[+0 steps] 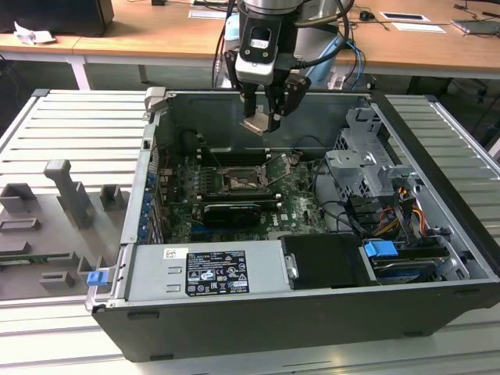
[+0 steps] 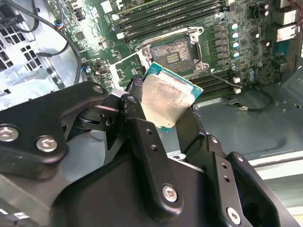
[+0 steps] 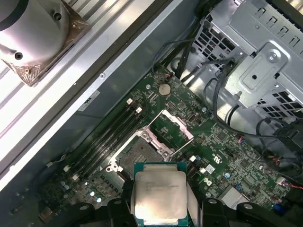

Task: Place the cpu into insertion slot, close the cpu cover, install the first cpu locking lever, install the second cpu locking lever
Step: 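Place the cpu into insertion slot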

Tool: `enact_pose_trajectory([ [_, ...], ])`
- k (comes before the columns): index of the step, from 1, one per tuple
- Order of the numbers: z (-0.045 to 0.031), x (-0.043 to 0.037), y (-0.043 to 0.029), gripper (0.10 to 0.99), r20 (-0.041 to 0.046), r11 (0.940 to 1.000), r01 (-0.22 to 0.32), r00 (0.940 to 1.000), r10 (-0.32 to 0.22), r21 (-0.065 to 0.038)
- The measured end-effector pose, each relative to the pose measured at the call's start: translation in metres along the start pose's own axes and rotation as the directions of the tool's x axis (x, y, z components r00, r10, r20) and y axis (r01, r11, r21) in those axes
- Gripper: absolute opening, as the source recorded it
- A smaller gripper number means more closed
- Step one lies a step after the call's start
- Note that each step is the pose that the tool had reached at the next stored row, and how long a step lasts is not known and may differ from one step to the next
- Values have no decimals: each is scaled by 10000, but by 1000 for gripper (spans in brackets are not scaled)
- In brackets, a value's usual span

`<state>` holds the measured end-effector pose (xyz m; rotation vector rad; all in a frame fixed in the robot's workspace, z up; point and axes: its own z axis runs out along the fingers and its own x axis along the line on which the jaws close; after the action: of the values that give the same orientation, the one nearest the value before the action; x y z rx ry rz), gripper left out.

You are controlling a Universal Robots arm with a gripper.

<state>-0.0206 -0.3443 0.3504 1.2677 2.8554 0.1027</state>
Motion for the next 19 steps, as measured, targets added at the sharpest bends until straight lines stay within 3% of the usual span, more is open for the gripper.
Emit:
enact_pose_trajectory([
  [9,13,0,-1,525,63,9954,-955,9954,955,-15],
  [15,21,0,-1,525,103,9876,-1572,9875,1573,-27],
  [19,29,0,-2,525,134,9788,-2046,9787,2047,-39],
])
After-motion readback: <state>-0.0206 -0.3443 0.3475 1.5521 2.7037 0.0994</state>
